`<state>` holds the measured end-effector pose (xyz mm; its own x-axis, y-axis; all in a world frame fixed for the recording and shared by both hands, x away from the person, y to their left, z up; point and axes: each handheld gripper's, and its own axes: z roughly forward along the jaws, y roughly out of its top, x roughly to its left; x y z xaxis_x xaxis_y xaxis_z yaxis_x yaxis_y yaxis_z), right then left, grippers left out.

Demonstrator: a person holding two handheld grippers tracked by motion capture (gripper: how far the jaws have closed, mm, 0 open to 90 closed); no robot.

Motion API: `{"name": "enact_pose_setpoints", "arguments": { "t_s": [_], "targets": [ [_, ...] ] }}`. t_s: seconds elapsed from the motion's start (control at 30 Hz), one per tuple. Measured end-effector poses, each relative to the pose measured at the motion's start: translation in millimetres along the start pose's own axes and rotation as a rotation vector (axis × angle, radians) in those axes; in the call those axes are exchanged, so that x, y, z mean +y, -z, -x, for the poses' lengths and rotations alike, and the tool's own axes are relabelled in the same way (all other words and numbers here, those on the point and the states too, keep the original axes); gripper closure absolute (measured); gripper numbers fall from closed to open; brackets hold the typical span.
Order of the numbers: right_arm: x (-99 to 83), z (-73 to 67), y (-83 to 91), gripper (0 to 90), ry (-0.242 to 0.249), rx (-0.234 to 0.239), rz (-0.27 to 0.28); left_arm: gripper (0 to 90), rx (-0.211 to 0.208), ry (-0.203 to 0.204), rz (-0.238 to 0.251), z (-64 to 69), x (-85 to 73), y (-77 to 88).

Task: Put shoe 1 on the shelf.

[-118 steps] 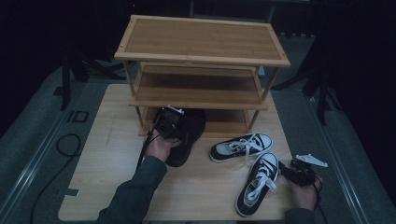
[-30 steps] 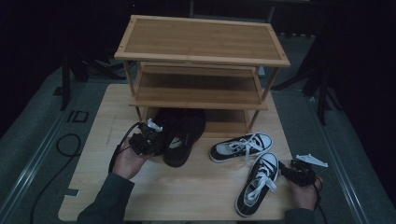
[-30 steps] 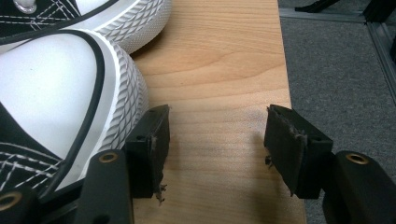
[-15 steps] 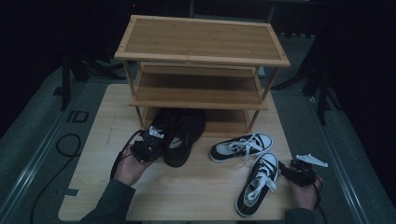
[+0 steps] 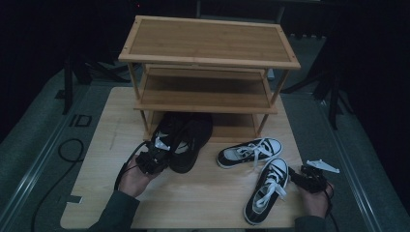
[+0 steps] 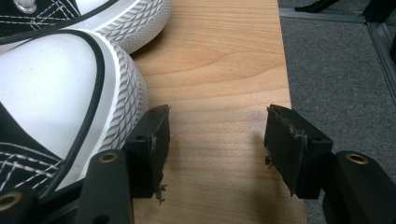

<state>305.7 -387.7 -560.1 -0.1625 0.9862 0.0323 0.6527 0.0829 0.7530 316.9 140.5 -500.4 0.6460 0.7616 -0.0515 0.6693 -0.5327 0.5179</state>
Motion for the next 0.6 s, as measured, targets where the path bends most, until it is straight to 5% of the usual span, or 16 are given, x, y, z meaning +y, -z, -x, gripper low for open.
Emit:
{"name": "enact_pose_setpoints", "arguments": {
  "t_s": [0.4,0.6],
  "targets": [
    [0.0,0.0,0.0,40.2,0.0,0.0,0.0,90.0,-0.02,-0.016,-0.038,5.6,-3.8,-15.4],
    [0.0,0.0,0.0,40.2,0.0,0.0,0.0,90.0,0.002,-0.026,-0.042,10.6,-1.5,-20.3]
  ]
}}
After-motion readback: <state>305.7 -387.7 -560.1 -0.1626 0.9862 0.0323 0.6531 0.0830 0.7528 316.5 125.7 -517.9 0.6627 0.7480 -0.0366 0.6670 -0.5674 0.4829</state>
